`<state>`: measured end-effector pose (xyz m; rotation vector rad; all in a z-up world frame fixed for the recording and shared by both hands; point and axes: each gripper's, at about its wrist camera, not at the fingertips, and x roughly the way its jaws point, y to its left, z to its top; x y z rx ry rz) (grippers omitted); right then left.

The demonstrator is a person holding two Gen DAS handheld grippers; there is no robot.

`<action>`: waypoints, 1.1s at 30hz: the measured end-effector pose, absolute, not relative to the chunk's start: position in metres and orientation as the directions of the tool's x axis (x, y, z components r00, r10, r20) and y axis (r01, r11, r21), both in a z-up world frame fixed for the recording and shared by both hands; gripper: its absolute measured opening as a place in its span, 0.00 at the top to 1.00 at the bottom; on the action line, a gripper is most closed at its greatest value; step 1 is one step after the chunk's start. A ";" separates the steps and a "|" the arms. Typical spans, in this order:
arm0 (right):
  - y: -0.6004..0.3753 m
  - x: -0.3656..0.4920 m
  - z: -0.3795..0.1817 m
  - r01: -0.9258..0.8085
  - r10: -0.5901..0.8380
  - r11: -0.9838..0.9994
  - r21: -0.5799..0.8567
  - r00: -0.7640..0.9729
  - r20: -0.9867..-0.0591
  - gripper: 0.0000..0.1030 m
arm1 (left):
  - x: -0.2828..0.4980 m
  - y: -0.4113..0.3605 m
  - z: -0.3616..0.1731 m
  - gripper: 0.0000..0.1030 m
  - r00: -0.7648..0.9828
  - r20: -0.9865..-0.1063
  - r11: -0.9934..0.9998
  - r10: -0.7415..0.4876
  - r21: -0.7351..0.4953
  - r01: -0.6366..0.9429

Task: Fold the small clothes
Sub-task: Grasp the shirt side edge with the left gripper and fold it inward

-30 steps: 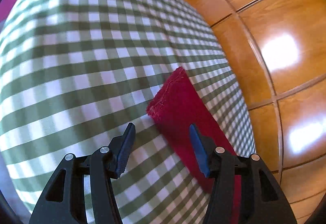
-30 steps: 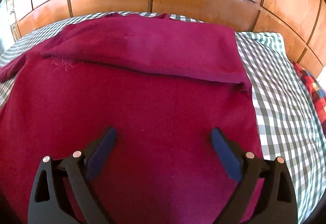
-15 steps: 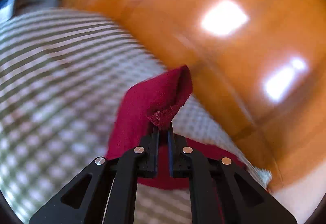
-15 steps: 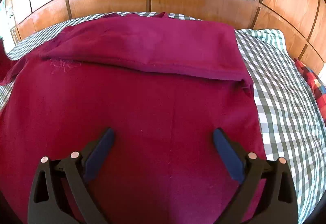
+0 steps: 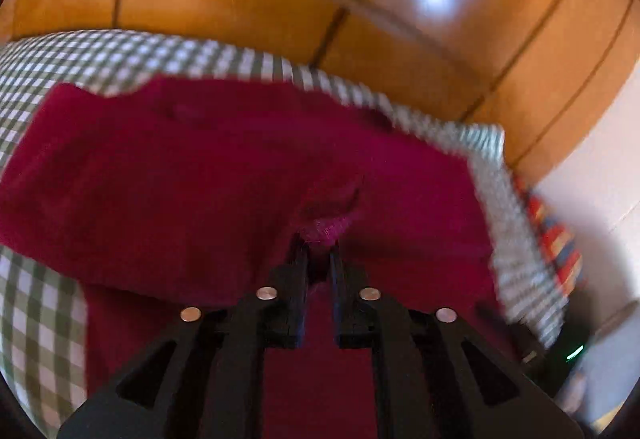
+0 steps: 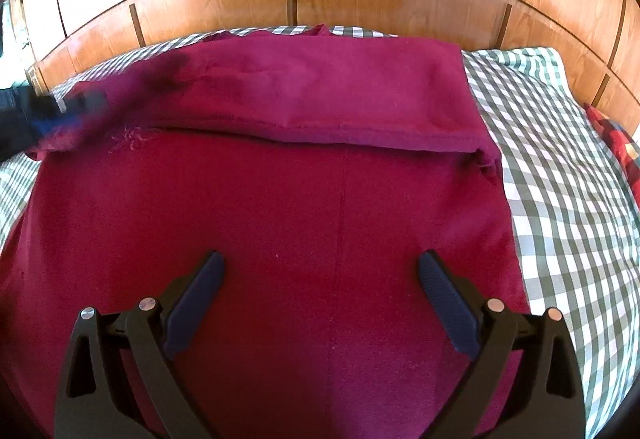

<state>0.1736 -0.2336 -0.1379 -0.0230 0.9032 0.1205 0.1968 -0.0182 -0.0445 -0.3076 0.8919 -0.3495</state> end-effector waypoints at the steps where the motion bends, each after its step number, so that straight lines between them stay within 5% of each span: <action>1: -0.236 0.175 -0.136 -0.117 0.108 0.992 0.046 0.606 -0.789 0.05 | 0.187 -0.022 -0.047 0.74 0.564 -0.702 0.896 -0.435 -0.403 0.188; 3: -0.239 0.179 -0.129 -0.118 0.148 0.988 0.097 0.589 -0.794 0.09 | 0.173 -0.016 -0.048 0.59 0.562 -0.687 0.883 -0.461 -0.418 0.214; 4: -0.240 0.181 -0.124 -0.123 0.182 0.983 0.135 0.587 -0.789 0.19 | 0.162 -0.012 -0.046 0.53 0.574 -0.676 0.883 -0.462 -0.412 0.225; 7: -0.237 0.194 -0.106 -0.156 0.375 0.924 0.350 0.550 -0.746 0.36 | 0.145 -0.002 -0.045 0.52 0.593 -0.672 0.894 -0.444 -0.376 0.243; 10: -0.216 0.214 -0.104 -0.194 0.544 0.832 0.520 0.473 -0.693 0.36 | 0.140 0.018 -0.048 0.52 0.612 -0.673 0.905 -0.416 -0.375 0.203; 16: -0.154 0.252 -0.122 -0.200 0.599 0.798 0.568 0.364 -0.713 0.35 | 0.147 0.058 -0.056 0.52 0.622 -0.665 0.882 -0.413 -0.462 0.093; 18: -0.137 0.259 -0.117 -0.211 0.550 0.835 0.509 0.372 -0.748 0.62 | 0.150 0.061 -0.054 0.52 0.634 -0.662 0.886 -0.400 -0.457 0.082; 19: -0.133 0.262 -0.113 -0.220 0.536 0.844 0.489 0.372 -0.758 0.90 | 0.153 0.064 -0.053 0.52 0.639 -0.662 0.887 -0.392 -0.456 0.072; 28: -0.197 0.251 0.001 -0.283 0.442 0.896 0.342 0.642 -0.626 0.95 | 0.181 0.083 -0.065 0.52 0.646 -0.702 0.896 -0.299 -0.439 -0.062; 33: -0.270 0.267 -0.028 -0.089 0.270 0.954 0.286 0.668 -0.693 0.95 | 0.186 0.096 -0.075 0.53 0.645 -0.705 0.877 -0.295 -0.468 -0.110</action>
